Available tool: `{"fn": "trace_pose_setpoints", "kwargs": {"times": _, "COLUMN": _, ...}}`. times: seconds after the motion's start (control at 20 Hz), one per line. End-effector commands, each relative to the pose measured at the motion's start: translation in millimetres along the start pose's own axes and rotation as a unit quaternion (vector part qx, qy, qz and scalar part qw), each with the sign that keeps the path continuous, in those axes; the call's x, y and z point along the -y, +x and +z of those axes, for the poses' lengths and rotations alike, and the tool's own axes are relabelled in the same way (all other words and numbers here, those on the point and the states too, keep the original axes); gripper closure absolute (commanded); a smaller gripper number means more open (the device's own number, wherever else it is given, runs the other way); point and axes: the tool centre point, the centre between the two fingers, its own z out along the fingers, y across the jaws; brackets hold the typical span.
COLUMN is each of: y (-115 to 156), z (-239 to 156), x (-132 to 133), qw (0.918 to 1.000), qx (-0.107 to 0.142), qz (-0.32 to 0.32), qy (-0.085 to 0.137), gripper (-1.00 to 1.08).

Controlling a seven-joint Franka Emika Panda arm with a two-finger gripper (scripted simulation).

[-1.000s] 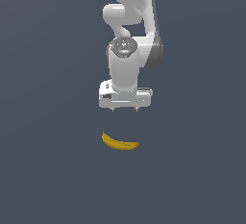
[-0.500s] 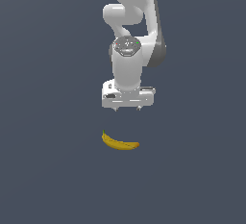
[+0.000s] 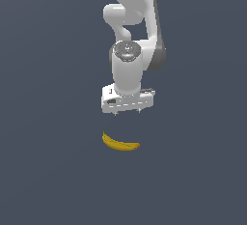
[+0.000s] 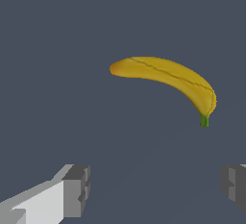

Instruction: Pick up the object and move it to a goal position.

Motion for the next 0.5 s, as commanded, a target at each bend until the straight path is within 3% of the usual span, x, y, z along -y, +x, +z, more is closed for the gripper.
{"fn": "trace_pose_setpoints", "kwargs": {"times": 0.0, "y": 3.9, "z": 3.3, "x": -2.0, "qw": 0.9997, "qx": 0.0, "qz": -0.023, "qy": -0.001, "gripper": -0.92}}
{"fn": "trace_pose_setpoints", "kwargs": {"times": 0.45, "y": 23.1, "z": 20.7, "x": -12.5, "qw": 0.9902, "qx": 0.002, "qz": -0.139, "qy": -0.007, "gripper": -0.92}}
